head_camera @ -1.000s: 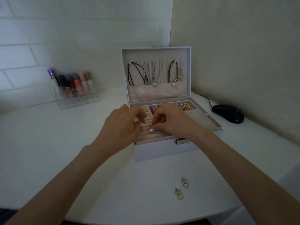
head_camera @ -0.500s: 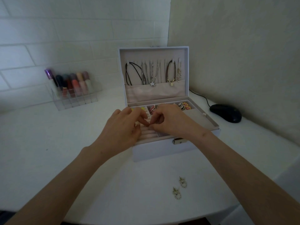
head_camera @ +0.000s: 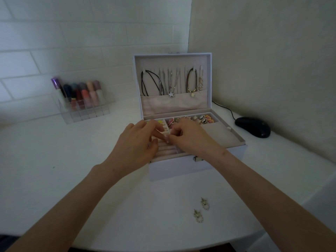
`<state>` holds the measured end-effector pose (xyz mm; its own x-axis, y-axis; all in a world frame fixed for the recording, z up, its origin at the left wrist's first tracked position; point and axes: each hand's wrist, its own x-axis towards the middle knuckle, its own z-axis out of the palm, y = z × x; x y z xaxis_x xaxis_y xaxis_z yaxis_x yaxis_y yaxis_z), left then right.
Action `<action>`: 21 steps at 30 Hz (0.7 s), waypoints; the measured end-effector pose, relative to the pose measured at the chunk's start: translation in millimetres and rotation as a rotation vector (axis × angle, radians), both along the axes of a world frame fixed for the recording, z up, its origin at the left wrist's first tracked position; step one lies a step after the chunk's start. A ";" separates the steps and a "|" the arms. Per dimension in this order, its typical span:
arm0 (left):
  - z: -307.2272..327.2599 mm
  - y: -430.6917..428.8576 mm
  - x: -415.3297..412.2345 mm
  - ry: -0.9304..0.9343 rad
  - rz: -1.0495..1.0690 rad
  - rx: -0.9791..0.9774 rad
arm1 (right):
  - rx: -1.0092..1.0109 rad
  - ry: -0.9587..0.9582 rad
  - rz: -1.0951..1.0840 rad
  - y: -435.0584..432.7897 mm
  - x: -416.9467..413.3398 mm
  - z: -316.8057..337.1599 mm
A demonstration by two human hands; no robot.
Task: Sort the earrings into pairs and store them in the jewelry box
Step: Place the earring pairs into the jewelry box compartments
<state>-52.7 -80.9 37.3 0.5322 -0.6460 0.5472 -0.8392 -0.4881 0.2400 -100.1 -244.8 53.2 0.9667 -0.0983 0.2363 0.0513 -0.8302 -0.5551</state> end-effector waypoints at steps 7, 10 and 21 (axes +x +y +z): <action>1.9 2.4 -0.2 -0.005 -0.002 0.012 | -0.087 0.070 -0.018 -5.6 -1.9 4.0; 7.4 7.5 1.2 -0.034 0.039 0.003 | 0.085 -0.020 0.052 -14.2 -2.0 2.3; 11.2 12.5 -7.9 -0.158 0.151 0.048 | -0.120 -0.091 0.231 -17.3 -3.4 -0.7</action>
